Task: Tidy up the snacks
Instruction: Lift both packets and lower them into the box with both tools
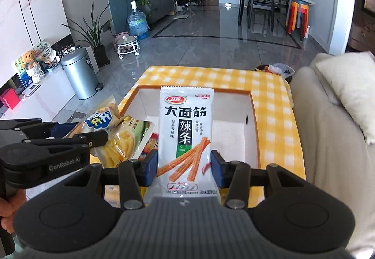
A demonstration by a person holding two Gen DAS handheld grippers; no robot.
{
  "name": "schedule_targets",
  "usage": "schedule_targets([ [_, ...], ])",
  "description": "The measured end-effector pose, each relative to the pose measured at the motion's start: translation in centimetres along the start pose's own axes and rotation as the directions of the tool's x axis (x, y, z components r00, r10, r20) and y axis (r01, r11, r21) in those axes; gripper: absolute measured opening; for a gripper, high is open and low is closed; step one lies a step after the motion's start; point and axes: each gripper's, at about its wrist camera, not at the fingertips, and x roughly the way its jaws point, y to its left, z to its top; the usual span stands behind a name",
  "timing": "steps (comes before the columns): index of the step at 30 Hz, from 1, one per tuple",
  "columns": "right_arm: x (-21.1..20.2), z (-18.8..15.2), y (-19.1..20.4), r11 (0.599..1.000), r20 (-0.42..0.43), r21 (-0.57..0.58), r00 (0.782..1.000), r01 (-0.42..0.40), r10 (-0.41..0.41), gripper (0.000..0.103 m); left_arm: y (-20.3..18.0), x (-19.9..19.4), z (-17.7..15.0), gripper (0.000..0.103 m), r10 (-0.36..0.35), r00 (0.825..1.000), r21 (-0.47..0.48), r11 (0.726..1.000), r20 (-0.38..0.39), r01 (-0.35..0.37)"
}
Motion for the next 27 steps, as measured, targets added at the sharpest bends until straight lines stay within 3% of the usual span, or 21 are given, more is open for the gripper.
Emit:
schedule_targets([
  [9, 7.3, 3.0, -1.5, 0.998, -0.086, -0.048, 0.995, 0.046, -0.050, 0.045, -0.1, 5.1, 1.9, 0.043, 0.037, 0.996, 0.058, 0.998, -0.081, -0.032],
  [16, 12.3, 3.2, -3.2, 0.995, -0.154, -0.049, 0.984, 0.083, -0.089, 0.045, -0.9, 9.2, 1.9, 0.042, 0.054, 0.988, 0.100, 0.994, -0.144, -0.040],
  [27, 18.1, 2.4, -4.8, 0.997, -0.239, -0.026, 0.968, 0.075, -0.080, 0.045, -1.7, 13.8, 1.3, 0.042, 0.091, 0.970, 0.150, 0.987, -0.223, -0.059],
])
